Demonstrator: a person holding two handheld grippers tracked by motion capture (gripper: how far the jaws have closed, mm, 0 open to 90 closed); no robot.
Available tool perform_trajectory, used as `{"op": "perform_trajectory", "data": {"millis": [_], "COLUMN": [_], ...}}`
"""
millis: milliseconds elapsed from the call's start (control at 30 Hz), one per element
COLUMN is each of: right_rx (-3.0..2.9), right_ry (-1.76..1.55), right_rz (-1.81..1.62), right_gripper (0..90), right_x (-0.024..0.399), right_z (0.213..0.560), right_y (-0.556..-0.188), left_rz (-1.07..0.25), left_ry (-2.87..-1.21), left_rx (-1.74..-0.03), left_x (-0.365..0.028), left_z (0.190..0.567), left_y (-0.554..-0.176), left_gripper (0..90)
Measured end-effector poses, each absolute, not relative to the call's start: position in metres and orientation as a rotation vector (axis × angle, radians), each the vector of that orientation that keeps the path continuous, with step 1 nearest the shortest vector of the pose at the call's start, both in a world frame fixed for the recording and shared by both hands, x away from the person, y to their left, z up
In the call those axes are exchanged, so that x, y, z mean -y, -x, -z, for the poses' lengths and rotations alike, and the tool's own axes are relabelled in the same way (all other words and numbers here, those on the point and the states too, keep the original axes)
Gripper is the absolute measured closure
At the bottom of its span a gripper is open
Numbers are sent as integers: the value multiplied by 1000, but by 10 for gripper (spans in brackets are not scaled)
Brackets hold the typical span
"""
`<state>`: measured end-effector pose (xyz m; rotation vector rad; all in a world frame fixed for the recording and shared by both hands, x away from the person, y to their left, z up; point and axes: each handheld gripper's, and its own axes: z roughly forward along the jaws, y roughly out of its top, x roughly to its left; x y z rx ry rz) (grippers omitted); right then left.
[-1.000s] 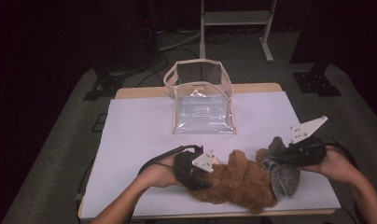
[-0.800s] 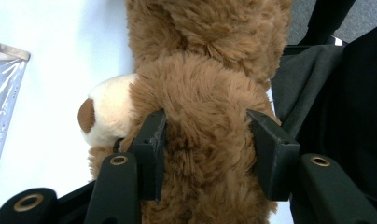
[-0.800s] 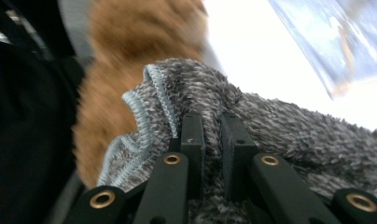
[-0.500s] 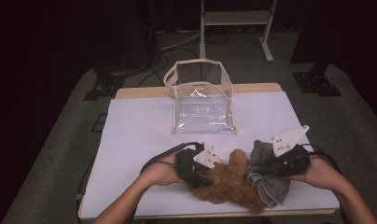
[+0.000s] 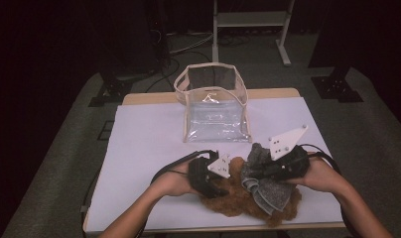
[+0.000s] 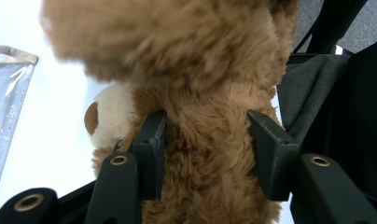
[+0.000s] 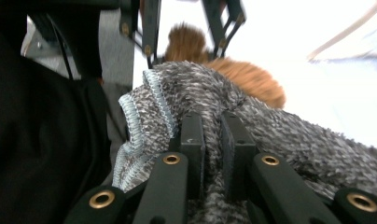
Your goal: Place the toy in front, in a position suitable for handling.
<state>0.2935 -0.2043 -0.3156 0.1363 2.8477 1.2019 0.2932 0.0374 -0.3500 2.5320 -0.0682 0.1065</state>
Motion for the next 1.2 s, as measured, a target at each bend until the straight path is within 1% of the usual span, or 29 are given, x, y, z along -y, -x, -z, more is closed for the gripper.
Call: {"op": "perform_trajectory", "data": {"millis": [167,267,467,533,633,700,867,1000,1100,1200], "right_rx": [-2926,-2897,-2822,-2838,-2903,-2928,-2893,-2873,-2858,-2860], "right_ry": [-173,-165,-128,-122,-130,-155,-245,-336,-379,-364], "right_rz": [-1114,-1134,-1192,-1161,-1093,-1028,-1039,-1066,-1109,-1092], "right_gripper": [800,801,800,799,799,798,798,800,800,799], "right_x": [215,216,199,196,200,208,243,270,278,276], "right_z": [341,336,310,313,327,335,332,344,350,346], "right_y": [-287,-287,-295,-296,-292,-288,-278,-276,-276,-277], "left_rz": [-101,-110,-107,-103,-101,-102,-111,-122,-117,-125], "left_ry": [-2523,-2528,-2530,-2525,-2527,-2517,-2517,-2508,-2501,-2504], "left_rx": [61,55,55,57,59,51,37,39,18,17], "left_x": [-37,-35,-36,-37,-38,-38,-38,-43,-46,-43], "left_z": [350,350,350,351,351,351,350,345,345,347], "left_y": [-293,-293,-294,-294,-295,-295,-295,-297,-297,-296], "left_gripper": [508,507,507,507,508,507,500,478,483,507]}}
